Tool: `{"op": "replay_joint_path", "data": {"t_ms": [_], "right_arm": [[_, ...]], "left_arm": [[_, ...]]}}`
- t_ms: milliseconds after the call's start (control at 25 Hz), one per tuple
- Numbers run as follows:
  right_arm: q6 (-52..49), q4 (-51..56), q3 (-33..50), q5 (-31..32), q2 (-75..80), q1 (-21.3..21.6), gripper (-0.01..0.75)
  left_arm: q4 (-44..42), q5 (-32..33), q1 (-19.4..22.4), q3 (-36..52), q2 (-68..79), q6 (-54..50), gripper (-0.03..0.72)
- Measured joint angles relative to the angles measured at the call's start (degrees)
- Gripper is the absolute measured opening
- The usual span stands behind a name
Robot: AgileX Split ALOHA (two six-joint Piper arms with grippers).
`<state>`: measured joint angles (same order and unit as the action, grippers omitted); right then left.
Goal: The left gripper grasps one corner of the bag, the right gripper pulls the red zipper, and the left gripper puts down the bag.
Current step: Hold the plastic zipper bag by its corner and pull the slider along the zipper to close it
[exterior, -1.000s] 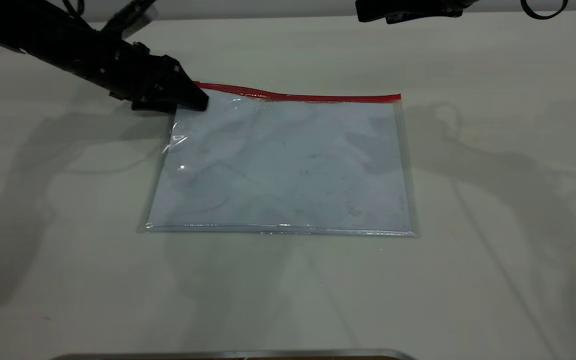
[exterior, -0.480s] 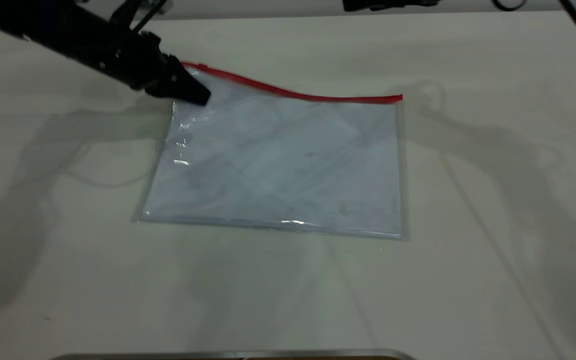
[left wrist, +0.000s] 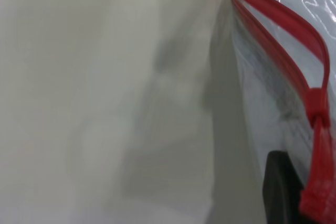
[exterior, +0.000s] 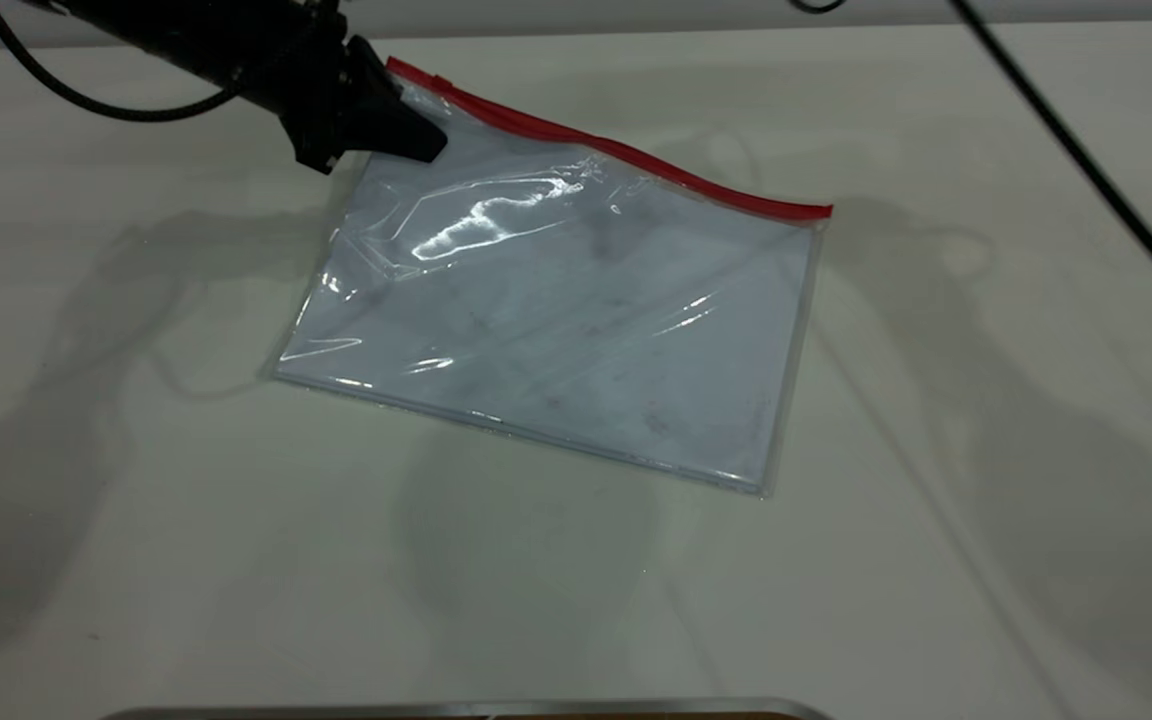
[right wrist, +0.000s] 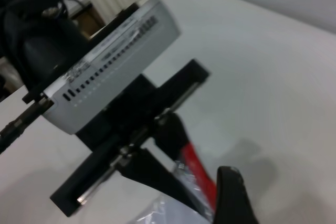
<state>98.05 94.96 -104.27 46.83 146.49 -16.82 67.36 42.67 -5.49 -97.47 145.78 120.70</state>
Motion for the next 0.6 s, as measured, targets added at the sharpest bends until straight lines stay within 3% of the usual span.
{"op": "replay_joint_path", "data": {"t_ms": [240, 600], "right_arm": [[-0.46, 0.07, -2.33, -0.63, 3.78, -2.97, 0.518], [0.45, 3.59, -3.35, -2.33, 7.56, -3.25, 0.508]], "left_arm": [[-0.15, 0.00, -0.86, 0.00, -0.46, 0.18, 0.053], [-0.22, 0.00, -1.80, 0.00, -0.63, 0.21, 0.053]]}}
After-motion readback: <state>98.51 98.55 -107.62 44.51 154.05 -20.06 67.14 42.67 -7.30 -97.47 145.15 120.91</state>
